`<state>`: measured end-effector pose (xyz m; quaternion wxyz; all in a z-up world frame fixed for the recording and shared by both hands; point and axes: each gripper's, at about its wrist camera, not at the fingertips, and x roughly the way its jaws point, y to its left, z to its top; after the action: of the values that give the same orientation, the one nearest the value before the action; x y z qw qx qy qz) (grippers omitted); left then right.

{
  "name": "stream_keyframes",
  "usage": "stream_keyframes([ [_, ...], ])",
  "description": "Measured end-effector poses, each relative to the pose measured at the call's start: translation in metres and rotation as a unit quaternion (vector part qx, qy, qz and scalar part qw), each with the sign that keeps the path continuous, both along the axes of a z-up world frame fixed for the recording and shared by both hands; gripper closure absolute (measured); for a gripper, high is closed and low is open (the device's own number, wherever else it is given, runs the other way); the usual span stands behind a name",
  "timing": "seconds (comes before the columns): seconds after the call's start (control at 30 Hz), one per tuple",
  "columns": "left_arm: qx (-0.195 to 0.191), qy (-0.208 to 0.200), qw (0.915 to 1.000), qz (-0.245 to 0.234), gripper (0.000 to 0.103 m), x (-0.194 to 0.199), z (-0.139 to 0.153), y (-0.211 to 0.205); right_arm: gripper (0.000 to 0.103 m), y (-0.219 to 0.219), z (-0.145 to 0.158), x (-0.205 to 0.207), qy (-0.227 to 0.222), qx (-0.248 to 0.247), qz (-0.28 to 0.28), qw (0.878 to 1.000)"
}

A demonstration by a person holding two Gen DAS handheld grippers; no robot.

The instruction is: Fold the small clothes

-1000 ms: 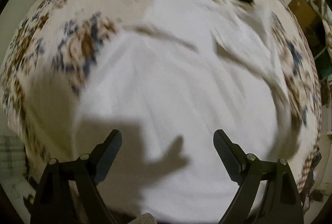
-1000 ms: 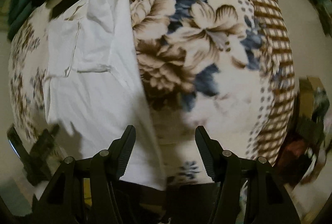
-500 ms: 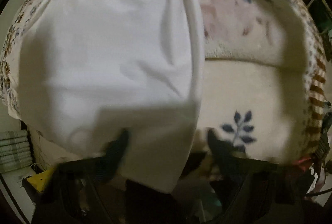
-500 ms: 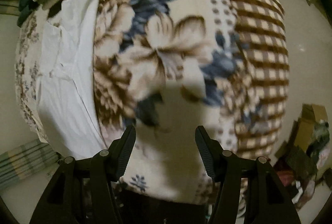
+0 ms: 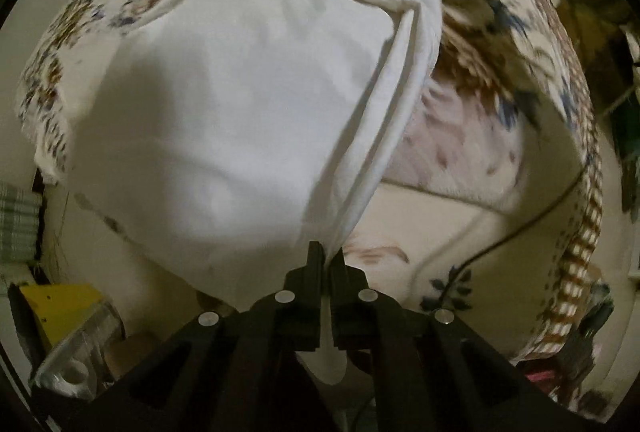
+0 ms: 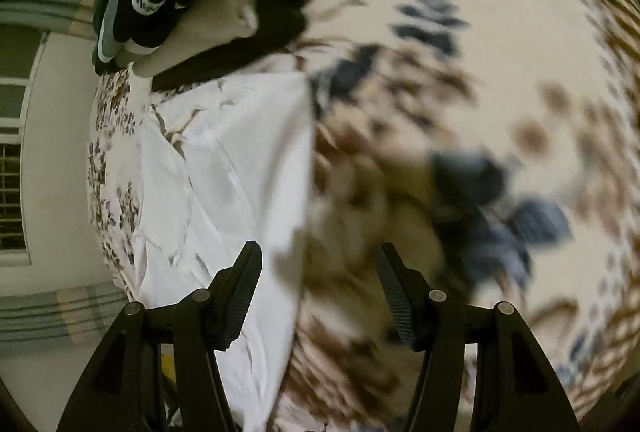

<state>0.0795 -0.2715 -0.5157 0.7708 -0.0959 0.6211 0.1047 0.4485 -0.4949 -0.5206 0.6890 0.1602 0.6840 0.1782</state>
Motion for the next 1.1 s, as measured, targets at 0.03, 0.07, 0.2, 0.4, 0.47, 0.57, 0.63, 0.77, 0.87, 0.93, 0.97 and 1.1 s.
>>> stream_keyframes([
  [0.03,-0.001,-0.003,1.0000,0.007,0.102,-0.003,0.002,0.003,0.041,0.010,-0.004,0.007,0.002,0.001,0.005,1.000],
  [0.07,-0.005,-0.008,0.9998,0.018,0.102,-0.002,0.006,0.010,0.041,0.019,-0.010,0.015,0.004,-0.004,0.004,1.000],
  [0.2,-0.021,-0.017,0.9988,0.041,0.102,-0.003,0.015,0.030,0.056,0.042,-0.035,0.038,0.036,0.005,-0.027,0.999],
  [0.4,-0.053,-0.039,0.9953,0.070,0.102,-0.007,0.037,0.070,0.101,0.080,-0.010,0.042,-0.002,-0.027,-0.045,0.999],
  [0.47,-0.064,-0.046,0.9939,0.078,0.102,-0.008,0.044,0.086,0.101,0.091,0.006,0.042,-0.015,-0.036,-0.041,0.998],
  [0.57,-0.081,-0.056,0.9908,0.093,0.102,-0.008,0.051,0.122,0.101,0.125,0.035,0.046,-0.035,-0.055,-0.030,0.997],
  [0.63,-0.094,-0.062,0.9878,0.108,0.102,-0.006,0.053,0.151,0.101,0.156,0.051,0.051,-0.048,-0.067,-0.018,0.996],
  [0.77,-0.112,-0.068,0.9820,0.136,0.102,-0.004,0.048,0.209,0.101,0.214,0.077,0.057,-0.075,-0.091,0.004,0.993],
  [0.87,-0.118,-0.068,0.9799,0.146,0.102,-0.001,0.037,0.251,0.101,0.268,0.081,0.064,-0.093,-0.115,0.017,0.989],
  [0.93,-0.121,-0.066,0.9790,0.151,0.102,0.002,0.025,0.278,0.101,0.308,0.075,0.069,-0.102,-0.137,0.028,0.985],
  [0.97,-0.126,-0.063,0.9783,0.152,0.102,0.004,0.018,0.289,0.101,0.320,0.070,0.071,-0.104,-0.146,0.031,0.983],
  [1.1,-0.152,-0.050,0.9741,0.160,0.102,0.011,-0.013,0.330,0.101,0.376,0.042,0.080,-0.106,-0.191,0.041,0.975],
])
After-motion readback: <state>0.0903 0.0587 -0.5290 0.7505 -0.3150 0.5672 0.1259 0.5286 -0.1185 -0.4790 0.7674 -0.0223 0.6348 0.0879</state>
